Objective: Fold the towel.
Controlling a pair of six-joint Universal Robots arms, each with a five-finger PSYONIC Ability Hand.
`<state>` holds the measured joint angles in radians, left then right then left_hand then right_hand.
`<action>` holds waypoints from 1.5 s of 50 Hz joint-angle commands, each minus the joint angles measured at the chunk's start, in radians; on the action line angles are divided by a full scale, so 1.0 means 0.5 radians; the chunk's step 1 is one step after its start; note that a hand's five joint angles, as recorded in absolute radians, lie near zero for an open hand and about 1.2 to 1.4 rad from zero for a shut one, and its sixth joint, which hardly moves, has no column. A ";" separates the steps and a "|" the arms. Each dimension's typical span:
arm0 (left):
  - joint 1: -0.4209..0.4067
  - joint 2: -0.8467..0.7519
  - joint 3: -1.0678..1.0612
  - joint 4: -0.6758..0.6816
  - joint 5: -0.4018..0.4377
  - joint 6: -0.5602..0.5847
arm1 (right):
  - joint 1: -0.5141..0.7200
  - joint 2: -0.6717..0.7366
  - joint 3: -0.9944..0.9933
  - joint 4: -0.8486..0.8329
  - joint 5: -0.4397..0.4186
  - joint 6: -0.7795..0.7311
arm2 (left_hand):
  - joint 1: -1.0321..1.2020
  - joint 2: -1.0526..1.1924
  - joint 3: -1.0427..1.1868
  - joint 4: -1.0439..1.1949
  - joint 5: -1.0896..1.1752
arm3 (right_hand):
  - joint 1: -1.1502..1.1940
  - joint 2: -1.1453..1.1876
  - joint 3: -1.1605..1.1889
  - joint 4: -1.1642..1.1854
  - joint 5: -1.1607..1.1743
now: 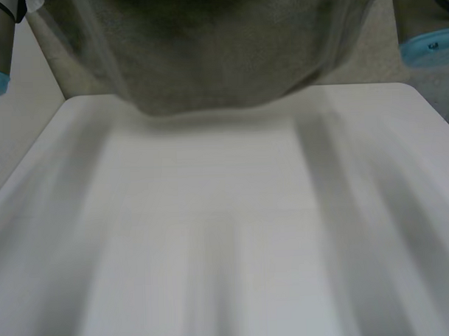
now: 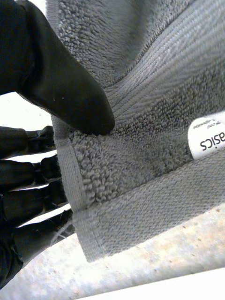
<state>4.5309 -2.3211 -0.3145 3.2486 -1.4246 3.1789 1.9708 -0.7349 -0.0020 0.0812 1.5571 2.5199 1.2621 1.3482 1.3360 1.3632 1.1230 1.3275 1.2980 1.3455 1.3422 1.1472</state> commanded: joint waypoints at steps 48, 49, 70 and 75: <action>0.388 1.266 -2.851 0.356 0.714 -0.108 | -0.978 -1.242 2.873 0.316 -1.221 -0.241 | 0.268 0.096 0.121 0.066 0.198 | 0.138 0.197 0.102 0.108 0.149; 0.388 1.264 -2.850 0.357 0.714 -0.108 | -0.917 -1.115 2.760 0.304 -1.164 -0.241 | 0.268 0.096 0.121 0.066 0.198 | 0.138 0.197 0.102 0.108 0.149; 0.081 -0.447 -1.111 0.185 0.447 -0.105 | -0.383 0.003 1.578 0.227 -0.356 -0.189 | 0.268 0.096 0.121 0.066 0.198 | 0.138 0.197 0.102 0.108 0.149; 0.078 -0.533 -1.043 0.188 0.416 -0.105 | -0.352 0.144 1.501 0.071 -0.249 -0.186 | 0.268 0.096 0.121 0.066 0.198 | 0.138 0.197 0.102 0.108 0.149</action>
<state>4.5710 -2.5433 -0.8726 3.3433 -1.2011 3.1264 1.7805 -0.7222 0.7785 0.1832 1.3917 2.4244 1.2622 1.3483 1.3360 1.3634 1.1286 1.3289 1.2981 1.3461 1.3423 1.1461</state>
